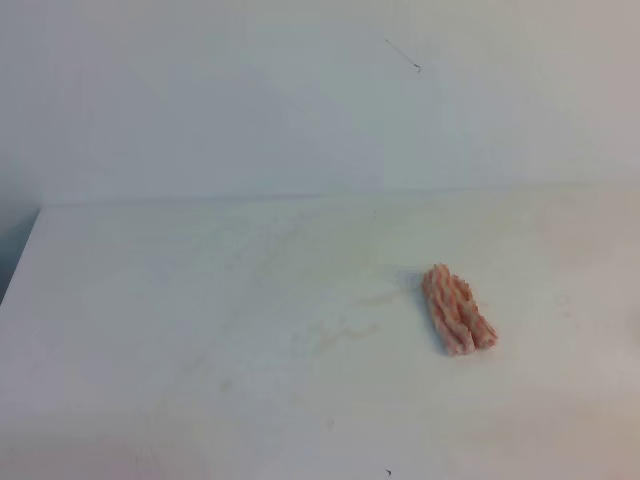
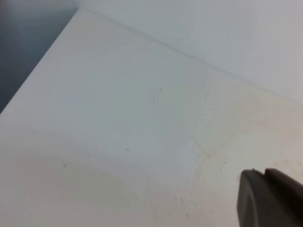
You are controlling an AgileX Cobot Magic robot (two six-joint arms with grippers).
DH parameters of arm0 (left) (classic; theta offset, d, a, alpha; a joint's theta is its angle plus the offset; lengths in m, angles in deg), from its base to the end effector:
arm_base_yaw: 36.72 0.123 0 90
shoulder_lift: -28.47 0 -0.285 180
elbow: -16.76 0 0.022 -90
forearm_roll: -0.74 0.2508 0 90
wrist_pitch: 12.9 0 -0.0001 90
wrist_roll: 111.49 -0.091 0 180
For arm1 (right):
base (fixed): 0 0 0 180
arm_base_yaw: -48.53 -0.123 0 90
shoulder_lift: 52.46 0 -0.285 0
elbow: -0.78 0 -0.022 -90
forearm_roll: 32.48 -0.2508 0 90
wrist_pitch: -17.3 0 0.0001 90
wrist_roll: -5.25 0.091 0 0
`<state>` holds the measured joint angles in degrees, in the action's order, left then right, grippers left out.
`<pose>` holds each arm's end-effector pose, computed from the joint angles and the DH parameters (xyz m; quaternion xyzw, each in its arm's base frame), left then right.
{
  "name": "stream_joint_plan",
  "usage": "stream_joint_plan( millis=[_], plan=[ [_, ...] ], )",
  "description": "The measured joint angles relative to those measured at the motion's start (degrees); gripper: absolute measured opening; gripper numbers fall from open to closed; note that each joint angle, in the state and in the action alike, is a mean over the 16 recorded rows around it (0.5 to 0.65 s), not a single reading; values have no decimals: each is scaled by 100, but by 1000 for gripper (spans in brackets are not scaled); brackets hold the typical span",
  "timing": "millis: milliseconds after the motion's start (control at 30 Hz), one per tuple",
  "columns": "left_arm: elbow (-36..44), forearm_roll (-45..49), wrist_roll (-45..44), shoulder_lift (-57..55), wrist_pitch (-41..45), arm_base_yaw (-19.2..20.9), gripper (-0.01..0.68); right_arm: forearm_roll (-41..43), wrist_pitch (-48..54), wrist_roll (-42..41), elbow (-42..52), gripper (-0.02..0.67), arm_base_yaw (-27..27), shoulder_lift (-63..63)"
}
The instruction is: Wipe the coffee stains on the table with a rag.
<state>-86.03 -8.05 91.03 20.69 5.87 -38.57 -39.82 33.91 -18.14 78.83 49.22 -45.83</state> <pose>0.0537 -0.0062 0.1840 -0.1819 0.7642 -0.1927 0.5881 0.0538 0.0027 0.1834 -0.1167 0.7636 -0.0801 0.6300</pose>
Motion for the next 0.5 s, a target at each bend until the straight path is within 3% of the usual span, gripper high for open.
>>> stream_joint_plan(
  millis=[500],
  plan=[
    [0, 0, 0, 0, 0, 0, -1, -191, -41, 5, 33, -4, 1, -25]
  ],
)
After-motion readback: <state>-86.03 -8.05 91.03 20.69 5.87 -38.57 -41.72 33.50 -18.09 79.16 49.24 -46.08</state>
